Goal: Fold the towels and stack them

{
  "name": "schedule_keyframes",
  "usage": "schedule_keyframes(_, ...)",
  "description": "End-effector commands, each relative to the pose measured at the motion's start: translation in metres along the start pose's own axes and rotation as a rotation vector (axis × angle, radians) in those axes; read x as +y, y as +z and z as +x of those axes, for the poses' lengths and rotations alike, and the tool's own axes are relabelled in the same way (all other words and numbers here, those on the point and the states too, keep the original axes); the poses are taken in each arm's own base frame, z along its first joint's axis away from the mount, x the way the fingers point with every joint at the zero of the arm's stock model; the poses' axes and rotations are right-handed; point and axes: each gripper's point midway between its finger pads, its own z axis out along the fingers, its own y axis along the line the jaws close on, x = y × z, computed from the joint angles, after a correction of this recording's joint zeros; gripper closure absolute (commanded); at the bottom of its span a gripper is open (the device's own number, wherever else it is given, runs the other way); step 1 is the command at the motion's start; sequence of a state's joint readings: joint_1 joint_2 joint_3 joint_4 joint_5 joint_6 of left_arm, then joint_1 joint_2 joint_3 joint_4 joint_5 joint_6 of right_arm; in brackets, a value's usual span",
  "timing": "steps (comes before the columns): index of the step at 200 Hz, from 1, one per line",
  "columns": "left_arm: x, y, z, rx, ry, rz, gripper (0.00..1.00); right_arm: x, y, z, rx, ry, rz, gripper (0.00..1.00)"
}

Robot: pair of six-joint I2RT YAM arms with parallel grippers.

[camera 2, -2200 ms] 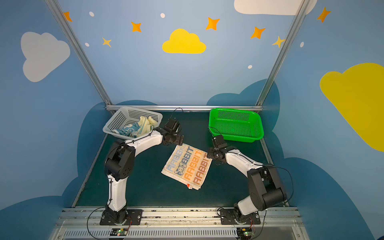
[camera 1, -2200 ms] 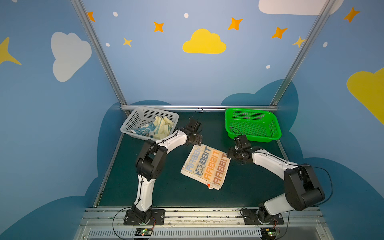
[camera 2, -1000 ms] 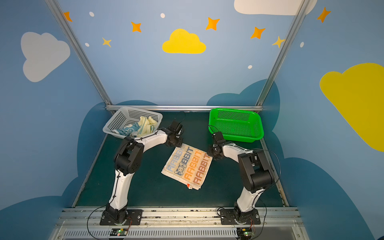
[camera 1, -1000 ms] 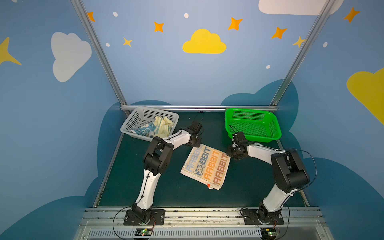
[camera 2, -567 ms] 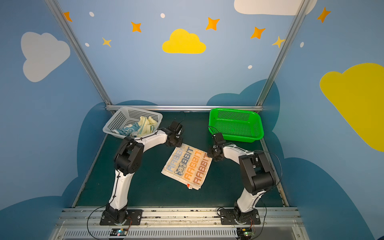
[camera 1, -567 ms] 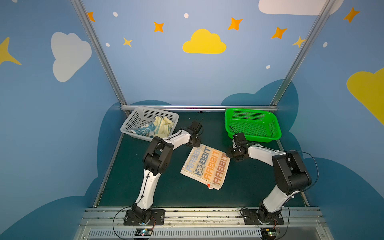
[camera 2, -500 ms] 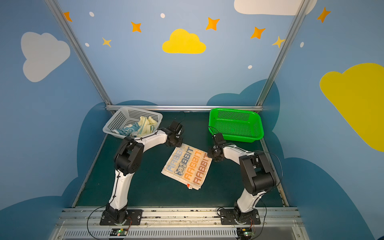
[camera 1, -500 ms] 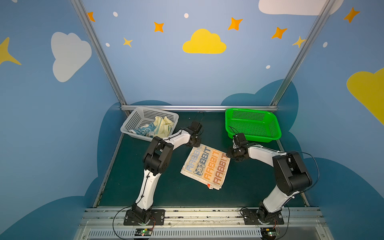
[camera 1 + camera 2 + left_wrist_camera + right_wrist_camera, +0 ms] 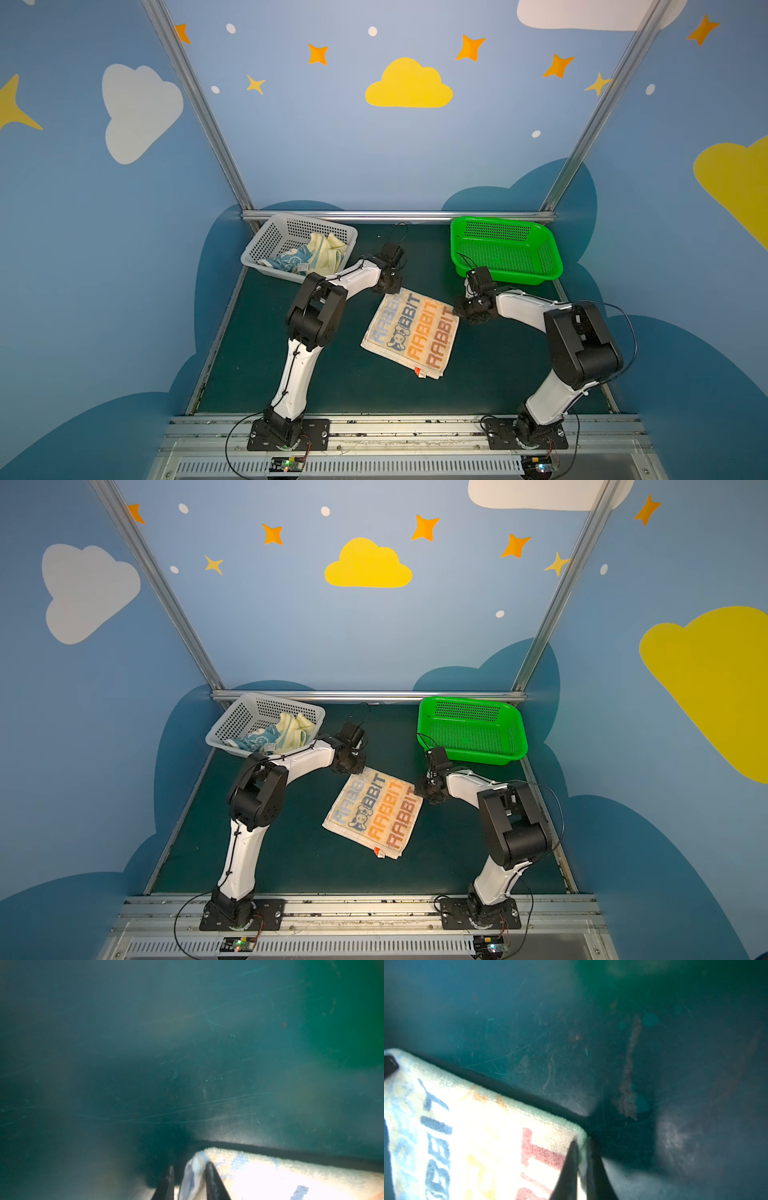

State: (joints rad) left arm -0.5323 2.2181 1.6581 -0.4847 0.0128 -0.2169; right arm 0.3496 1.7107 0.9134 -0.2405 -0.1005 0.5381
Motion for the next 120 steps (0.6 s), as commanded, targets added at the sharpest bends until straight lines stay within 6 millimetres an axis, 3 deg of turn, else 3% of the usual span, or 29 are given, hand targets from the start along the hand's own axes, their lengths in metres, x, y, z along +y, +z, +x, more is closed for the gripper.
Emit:
schedule_keyframes(1,0.001,0.020,0.022,0.080,0.002,-0.006,0.85,0.000,0.009,0.008,0.040,-0.004,-0.009,1.00)
schedule_keyframes(19,0.002,0.019,0.019,0.075,0.003,-0.014,0.96,0.001,0.009,0.005,0.032,-0.011,-0.006,1.00)
schedule_keyframes(68,0.011,0.013,-0.001,0.027,-0.004,-0.036,0.96,0.013,0.002,-0.021,-0.041,-0.053,-0.025,1.00)
schedule_keyframes(120,0.018,-0.016,-0.048,-0.128,0.004,-0.059,0.96,0.029,-0.013,-0.056,-0.145,-0.109,-0.054,1.00)
